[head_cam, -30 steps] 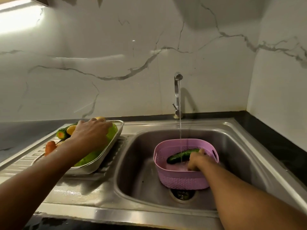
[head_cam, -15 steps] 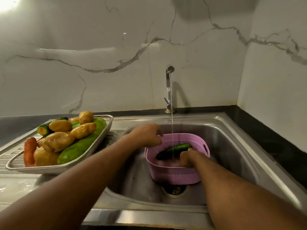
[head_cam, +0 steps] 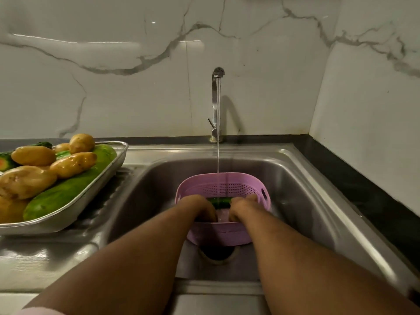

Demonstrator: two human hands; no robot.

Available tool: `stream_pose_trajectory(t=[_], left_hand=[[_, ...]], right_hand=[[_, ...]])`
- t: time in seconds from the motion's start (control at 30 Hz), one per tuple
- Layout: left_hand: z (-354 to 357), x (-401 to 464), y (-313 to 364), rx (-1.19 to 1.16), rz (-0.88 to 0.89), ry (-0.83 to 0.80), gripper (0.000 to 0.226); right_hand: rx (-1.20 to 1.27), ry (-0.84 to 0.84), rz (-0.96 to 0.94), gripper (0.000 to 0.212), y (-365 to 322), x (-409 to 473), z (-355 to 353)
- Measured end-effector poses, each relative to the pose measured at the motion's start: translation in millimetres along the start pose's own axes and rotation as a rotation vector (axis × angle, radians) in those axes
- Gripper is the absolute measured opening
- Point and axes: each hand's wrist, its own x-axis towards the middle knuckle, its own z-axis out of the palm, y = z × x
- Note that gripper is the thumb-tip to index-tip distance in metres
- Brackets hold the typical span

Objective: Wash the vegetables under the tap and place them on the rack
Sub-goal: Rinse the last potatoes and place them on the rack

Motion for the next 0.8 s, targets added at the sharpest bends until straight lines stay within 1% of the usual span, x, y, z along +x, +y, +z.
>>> stream_pose_trajectory(t=[0.07,0.1,0.13,0.2,0.27,0.33,0.37,0.4,0.5,0.57,0.63,0.7,0.8], left_hand=[[1.1,-1.1,-2.4,0.001,-0.026,-0.014,0.081],[1.9,-2.7,-3.0,-0.014,-0.023,-0.031,0.086],[3.5,-7.7,-1.7,-0.018,-0.011,-0.054,0.085],[3.9,-12.5,-1.2,-0.024,0.039,-0.070,0.069],[3.7,-18.7,-1.2,-0.068,0.098,0.011,0.051],[2.9,-24.6,-3.0,-0.197,0.159,0.135,0.030],[2.5,-25.5,-4.8,-0.301,0.179,0.182,0.023],[1.7,-28.2,-6.1,-0.424,0.203,0.227,0.026],[-1.9,-36.5,-2.7,-0.777,0.263,0.374,0.049],[-4.6,-44.0,2.2,-0.995,0.308,0.376,0.053],[-6.5,-53.6,6.1,-1.118,0.376,0.336,0.044],[-6.3,-54.8,5.9,-1.099,0.397,0.385,0.028],[-5.6,-50.1,4.5,-1.029,0.393,0.525,0.020]], right_hand=[[-0.060,0.081,-0.005,0.053,0.6,-1.5,0.5],[-0.098,0.095,-0.007,0.054,0.5,-3.7,-1.6],[-0.111,0.082,0.007,0.056,1.0,-4.2,-2.6],[-0.143,0.094,-0.004,0.060,-2.2,-12.2,-7.6],[-0.159,0.103,-0.031,0.062,-2.6,-22.0,-15.7],[-0.175,0.078,-0.071,0.061,-1.6,-19.1,-18.0],[-0.158,0.041,-0.086,0.061,-2.4,-21.7,-20.2],[-0.144,0.005,-0.095,0.062,-3.0,-23.2,-22.0],[-0.126,-0.082,-0.108,0.061,-4.6,-22.4,-19.8],[-0.067,-0.138,-0.120,0.055,-5.0,-23.8,-20.7],[0.031,-0.166,-0.138,0.039,-4.4,-24.6,-24.7],[0.178,-0.161,-0.158,0.026,-4.0,-23.9,-29.6],[0.346,-0.104,-0.158,0.018,-5.9,-26.8,-34.5]])
